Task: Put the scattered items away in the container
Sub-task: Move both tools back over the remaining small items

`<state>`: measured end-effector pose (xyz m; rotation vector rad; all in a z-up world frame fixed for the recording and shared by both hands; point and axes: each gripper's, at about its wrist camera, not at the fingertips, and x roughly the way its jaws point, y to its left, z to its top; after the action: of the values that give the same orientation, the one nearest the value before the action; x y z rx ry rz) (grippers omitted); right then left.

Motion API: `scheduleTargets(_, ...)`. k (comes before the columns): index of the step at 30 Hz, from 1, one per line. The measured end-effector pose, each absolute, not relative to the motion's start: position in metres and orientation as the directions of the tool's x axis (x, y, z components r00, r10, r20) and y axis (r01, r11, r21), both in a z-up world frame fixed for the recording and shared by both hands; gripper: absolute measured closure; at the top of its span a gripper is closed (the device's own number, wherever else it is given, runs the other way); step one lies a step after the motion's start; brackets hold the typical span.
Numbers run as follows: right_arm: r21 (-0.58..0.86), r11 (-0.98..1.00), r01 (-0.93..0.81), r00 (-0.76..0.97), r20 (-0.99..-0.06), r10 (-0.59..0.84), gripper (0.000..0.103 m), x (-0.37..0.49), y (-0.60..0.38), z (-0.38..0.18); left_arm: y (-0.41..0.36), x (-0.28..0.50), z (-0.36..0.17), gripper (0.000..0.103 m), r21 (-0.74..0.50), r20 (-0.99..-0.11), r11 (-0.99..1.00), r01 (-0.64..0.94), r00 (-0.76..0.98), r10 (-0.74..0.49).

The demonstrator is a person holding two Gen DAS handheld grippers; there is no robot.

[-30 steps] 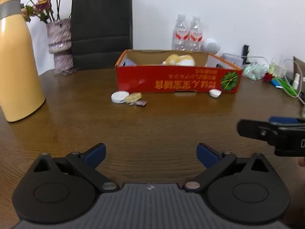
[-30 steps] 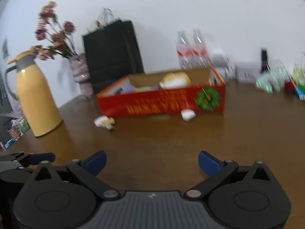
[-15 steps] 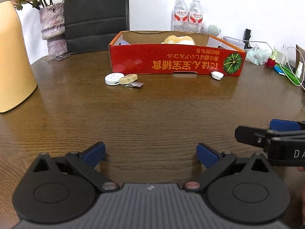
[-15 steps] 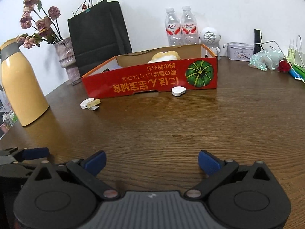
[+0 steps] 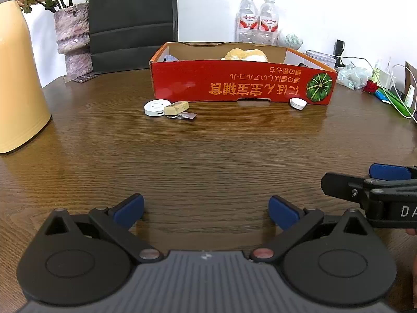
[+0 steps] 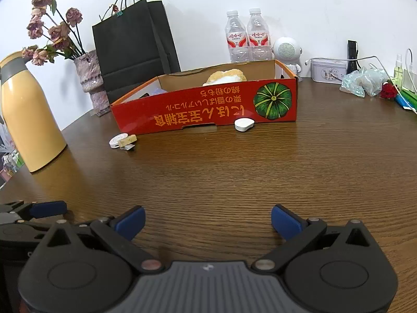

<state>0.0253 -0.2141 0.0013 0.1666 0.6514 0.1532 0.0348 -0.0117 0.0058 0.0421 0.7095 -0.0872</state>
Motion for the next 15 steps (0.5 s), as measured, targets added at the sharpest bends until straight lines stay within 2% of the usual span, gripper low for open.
scheduleTargets(10,0.078,0.996,-0.051,0.772,-0.630,0.089,0.000,0.026,-0.198,0.000,0.001,0.031,0.009,0.000,-0.039,-0.633,0.999,0.021,0.773,-0.041)
scheduleTargets(15,0.096,0.995,-0.034,0.776,-0.624,0.086,0.000,0.032,-0.199,0.001,0.010,0.032,0.011,0.000,-0.079,-0.629,0.997,0.018,0.775,-0.064)
